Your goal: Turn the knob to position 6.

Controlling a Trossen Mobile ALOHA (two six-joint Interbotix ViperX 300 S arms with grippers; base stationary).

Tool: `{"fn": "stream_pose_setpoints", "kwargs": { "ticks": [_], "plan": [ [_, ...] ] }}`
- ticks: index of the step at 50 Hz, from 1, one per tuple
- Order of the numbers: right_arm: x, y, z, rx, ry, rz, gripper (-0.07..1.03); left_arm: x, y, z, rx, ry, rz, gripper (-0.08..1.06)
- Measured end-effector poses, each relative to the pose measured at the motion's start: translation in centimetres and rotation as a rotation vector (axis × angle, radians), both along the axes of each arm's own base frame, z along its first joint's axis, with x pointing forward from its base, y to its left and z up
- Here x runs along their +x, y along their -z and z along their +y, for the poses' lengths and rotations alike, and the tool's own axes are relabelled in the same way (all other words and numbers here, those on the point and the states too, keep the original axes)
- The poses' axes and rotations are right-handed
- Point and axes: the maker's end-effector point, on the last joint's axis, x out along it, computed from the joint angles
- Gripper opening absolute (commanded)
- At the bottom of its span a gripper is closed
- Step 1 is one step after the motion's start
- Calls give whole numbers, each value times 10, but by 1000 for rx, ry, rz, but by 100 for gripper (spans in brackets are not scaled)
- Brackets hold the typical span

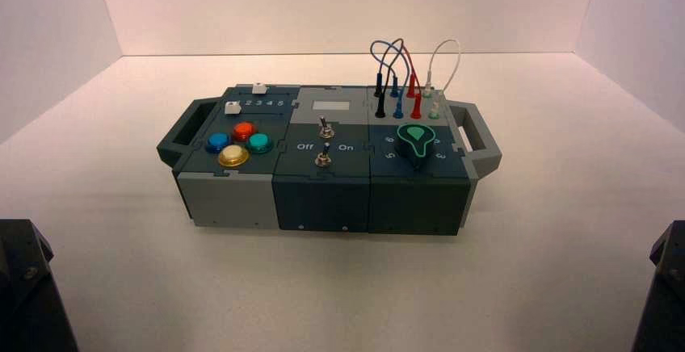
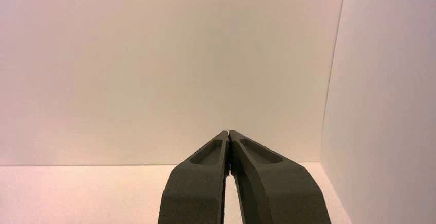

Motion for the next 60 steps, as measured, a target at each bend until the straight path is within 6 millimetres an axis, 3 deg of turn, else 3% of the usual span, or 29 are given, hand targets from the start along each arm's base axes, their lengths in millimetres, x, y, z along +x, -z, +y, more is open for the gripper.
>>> {"fn": "stream_pose_setpoints", "kwargs": {
  "ticks": [23, 35, 50, 60],
  "plan": [
    [0, 0, 0, 8, 1, 2, -2, 0, 2, 0, 0, 0, 14, -3],
    [3, 11, 8, 13, -30, 68, -2, 3, 12, -8, -4, 33, 112, -3],
    [12, 36, 29, 15, -103, 267, -2, 8, 27, -35, -13, 133, 326, -3],
    [5, 51, 40, 93, -133, 458, -2, 0, 51, -48, 10, 179, 554, -3]
  ]
}}
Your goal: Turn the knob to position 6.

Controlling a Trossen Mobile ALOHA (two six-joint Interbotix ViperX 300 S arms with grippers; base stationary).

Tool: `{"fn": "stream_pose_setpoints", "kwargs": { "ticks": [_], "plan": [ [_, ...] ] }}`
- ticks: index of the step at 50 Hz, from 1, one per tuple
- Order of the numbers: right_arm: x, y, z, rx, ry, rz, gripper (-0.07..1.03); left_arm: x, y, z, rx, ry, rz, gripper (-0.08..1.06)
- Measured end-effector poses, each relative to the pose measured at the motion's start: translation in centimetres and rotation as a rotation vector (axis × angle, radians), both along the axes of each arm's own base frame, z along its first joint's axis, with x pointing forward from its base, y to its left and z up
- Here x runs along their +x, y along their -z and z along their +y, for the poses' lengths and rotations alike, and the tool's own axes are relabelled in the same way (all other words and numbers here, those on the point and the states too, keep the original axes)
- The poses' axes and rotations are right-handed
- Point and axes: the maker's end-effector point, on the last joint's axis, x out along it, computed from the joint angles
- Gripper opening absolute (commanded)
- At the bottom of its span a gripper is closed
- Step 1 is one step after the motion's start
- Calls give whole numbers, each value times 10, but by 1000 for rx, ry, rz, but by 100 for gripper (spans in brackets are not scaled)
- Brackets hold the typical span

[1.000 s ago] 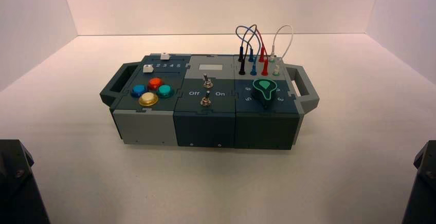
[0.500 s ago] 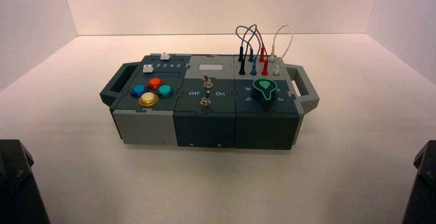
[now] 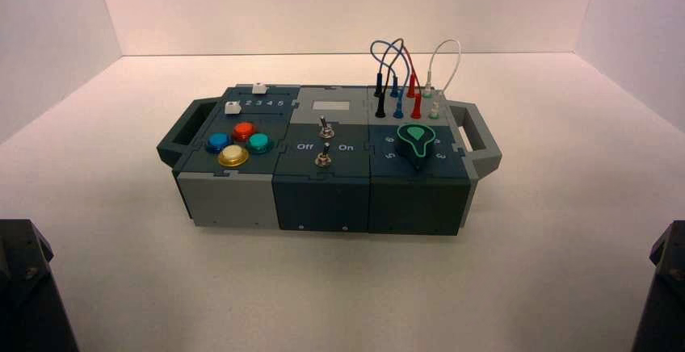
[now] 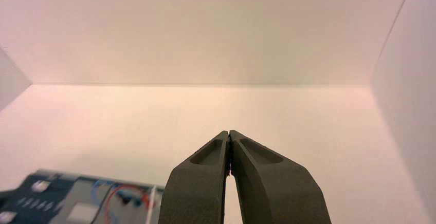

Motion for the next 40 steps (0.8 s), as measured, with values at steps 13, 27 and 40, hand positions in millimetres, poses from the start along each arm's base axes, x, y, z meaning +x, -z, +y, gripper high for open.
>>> {"fn": "stream_pose_setpoints", "kwargs": {
  "ticks": [13, 27, 40],
  "plan": [
    [-22, 20, 14, 25, -58, 232, -2, -13, 36, -29, 52, 124, 219, -3],
    [-49, 50, 44, -10, -209, 402, -2, -24, 67, -58, 105, 243, 360, -3],
    [-71, 90, 80, -92, -376, 592, -2, -23, 65, -63, 118, 261, 382, -3]
  ]
}}
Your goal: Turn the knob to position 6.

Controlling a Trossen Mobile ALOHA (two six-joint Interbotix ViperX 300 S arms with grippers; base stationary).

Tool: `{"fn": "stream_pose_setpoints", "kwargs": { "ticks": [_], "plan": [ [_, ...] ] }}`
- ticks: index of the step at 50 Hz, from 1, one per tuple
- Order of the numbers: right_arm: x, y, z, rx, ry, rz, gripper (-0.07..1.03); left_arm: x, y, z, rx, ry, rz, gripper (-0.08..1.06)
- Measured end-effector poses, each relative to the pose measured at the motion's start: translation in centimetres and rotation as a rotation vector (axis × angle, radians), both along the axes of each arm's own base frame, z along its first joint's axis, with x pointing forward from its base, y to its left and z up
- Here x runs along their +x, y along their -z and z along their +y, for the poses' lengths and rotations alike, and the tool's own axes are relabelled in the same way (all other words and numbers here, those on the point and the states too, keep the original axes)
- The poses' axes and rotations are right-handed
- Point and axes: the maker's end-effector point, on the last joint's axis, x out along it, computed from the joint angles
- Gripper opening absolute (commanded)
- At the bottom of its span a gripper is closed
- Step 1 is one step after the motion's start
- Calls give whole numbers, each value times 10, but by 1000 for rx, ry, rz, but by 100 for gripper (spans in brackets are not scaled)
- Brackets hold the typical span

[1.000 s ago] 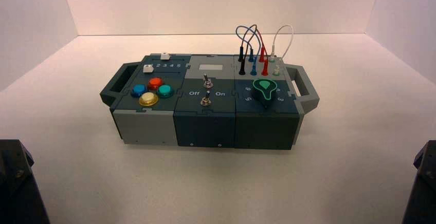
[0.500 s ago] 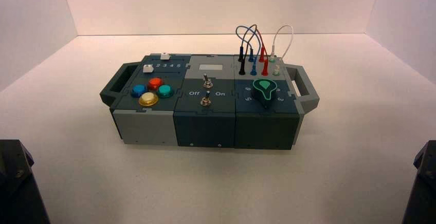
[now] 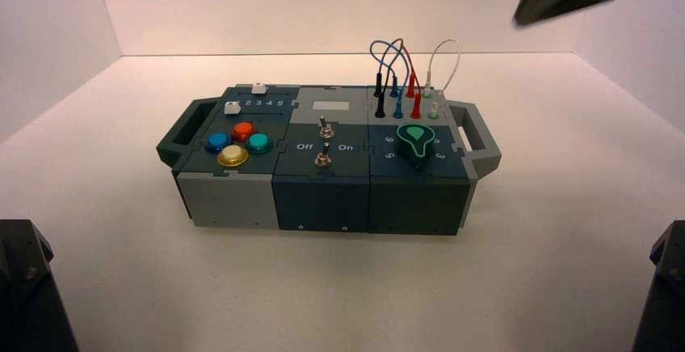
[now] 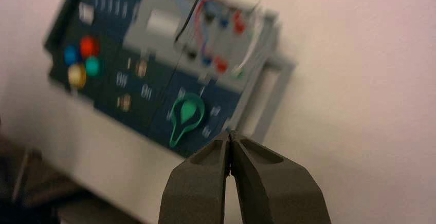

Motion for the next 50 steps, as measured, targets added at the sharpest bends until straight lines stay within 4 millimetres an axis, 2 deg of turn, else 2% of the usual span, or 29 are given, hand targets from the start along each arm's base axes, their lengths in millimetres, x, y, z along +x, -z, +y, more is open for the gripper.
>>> {"fn": "stream_pose_setpoints", "kwargs": {
  "ticks": [10, 19, 29, 50],
  "plan": [
    [-10, 28, 30, -71, -133, 122, -2, 4, -8, 0, 15, 12, -12, -3],
    [-12, 46, 50, -121, -202, 186, -2, 6, -5, -1, 27, 15, 2, -3],
    [-18, 61, 59, -158, -245, 231, -2, 7, 0, -2, 40, 22, 16, -3],
    [-34, 79, 72, -181, -293, 292, -2, 9, 5, -2, 51, 23, 35, -3]
  ]
}}
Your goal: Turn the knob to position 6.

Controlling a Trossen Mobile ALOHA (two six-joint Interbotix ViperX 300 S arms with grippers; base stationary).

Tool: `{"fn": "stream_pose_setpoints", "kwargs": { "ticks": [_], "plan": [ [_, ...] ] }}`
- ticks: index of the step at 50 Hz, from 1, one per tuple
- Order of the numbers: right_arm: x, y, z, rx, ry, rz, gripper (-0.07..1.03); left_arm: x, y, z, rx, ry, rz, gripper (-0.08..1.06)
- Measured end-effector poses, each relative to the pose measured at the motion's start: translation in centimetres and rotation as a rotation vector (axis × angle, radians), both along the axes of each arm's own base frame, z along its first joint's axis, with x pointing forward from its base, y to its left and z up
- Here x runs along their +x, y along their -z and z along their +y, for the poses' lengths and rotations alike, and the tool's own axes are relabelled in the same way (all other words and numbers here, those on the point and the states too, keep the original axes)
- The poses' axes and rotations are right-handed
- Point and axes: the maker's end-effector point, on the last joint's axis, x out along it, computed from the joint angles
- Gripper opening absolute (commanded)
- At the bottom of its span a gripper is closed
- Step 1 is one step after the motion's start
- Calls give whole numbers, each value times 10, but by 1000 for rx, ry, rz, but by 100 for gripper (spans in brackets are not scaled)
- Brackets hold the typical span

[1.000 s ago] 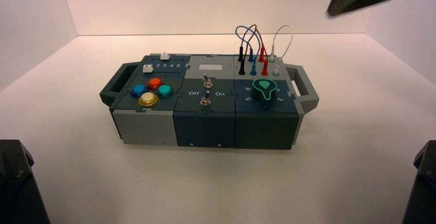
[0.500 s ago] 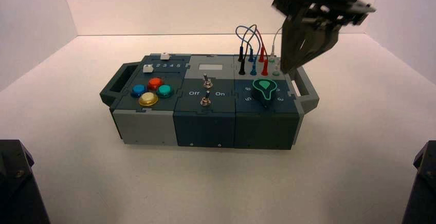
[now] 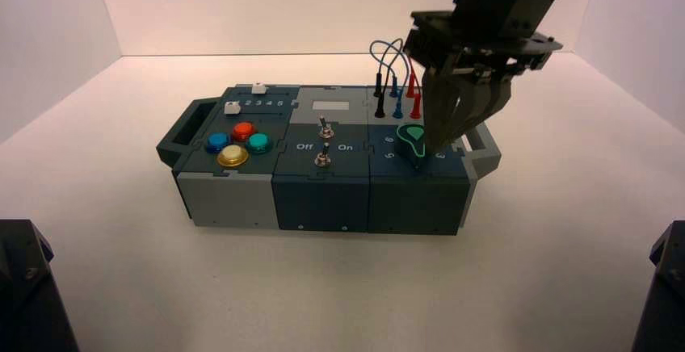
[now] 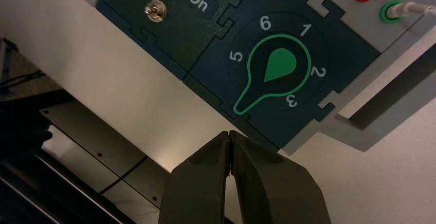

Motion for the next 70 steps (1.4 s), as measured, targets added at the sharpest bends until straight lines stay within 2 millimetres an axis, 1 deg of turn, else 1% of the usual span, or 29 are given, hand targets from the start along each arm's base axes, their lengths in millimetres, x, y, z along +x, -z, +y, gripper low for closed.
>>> {"fn": "stream_pose_setpoints", "kwargs": {
  "ticks": [7, 19, 30, 39, 70],
  "plan": [
    [0, 4, -1, -7, 3, 5, -2, 0, 0, 0, 2, 4, -1, -3],
    [-5, 15, -9, -28, 2, 10, -2, 0, 0, 0, 4, 6, -2, -3],
    [-3, 22, -9, -36, 8, 10, -2, 0, 0, 0, 2, 5, -3, -3],
    [-2, 31, -11, -62, 2, 21, -2, 0, -1, 0, 3, 5, -5, -3],
    [9, 31, -2, -66, -10, 6, -2, 0, 0, 1, 8, 10, -5, -3]
  ]
}}
